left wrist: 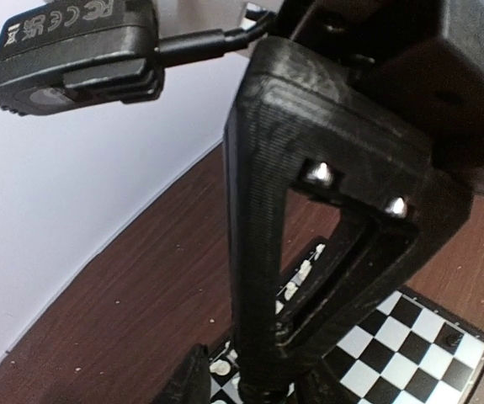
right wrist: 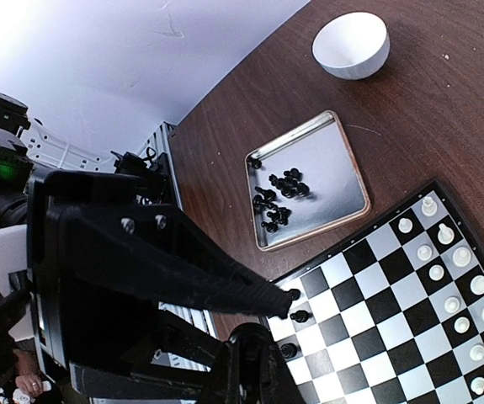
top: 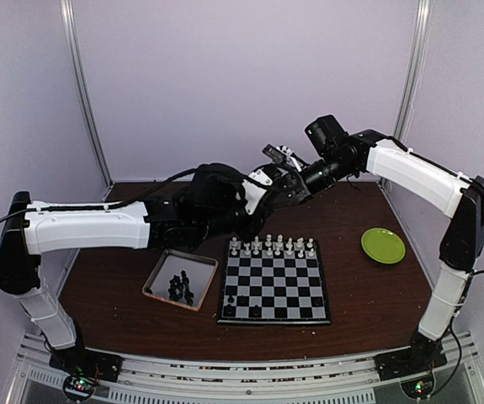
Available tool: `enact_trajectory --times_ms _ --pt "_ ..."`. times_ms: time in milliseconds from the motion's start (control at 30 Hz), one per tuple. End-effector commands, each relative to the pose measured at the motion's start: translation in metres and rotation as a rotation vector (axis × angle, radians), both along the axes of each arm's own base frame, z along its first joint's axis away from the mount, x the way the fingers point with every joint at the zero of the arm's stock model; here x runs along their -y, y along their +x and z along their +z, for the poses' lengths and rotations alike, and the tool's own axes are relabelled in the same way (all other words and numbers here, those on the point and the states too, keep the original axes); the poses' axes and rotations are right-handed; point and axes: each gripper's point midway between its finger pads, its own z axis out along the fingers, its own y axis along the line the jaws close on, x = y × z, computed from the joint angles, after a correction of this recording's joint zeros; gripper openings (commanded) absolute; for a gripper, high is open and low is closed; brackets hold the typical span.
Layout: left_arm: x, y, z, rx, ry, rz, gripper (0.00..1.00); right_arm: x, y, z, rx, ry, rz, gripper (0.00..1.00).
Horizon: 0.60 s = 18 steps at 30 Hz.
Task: Set up the chess pieces on the board
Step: Pass from the left arm to the right, then place the knight at b8.
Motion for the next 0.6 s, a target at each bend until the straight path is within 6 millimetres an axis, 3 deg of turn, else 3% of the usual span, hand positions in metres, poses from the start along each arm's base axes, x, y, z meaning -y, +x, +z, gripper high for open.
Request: enact_trajectory --times_ms 0,100,233,300,467,567 --pt "-0.017 0.016 0.022 0.050 -0.006 0.131 0.41 0.011 -0.003 0.020 0.083 0.019 -0.003 0.00" --pt "-0.040 0.014 0.028 0.097 0.043 0.167 0.44 0.029 0.003 0.020 0.152 -0.027 -0.025 0.00" --pt "-0.085 0.009 0.057 0.223 0.055 0.216 0.73 0.054 0.001 0.008 0.286 -0.126 -0.021 0.00" --pt "-0.105 0.012 0.079 0.252 0.049 0.239 0.83 0.065 -0.003 -0.001 0.350 -0.172 -0.015 0.00" --pt "-0.148 0.046 0.119 0.178 0.005 0.310 0.86 0.079 -0.033 -0.025 0.471 -0.262 0.055 0.00" --pt "-0.169 0.067 0.119 0.134 -0.042 0.333 0.86 0.077 -0.061 -0.052 0.522 -0.320 0.153 0.00"
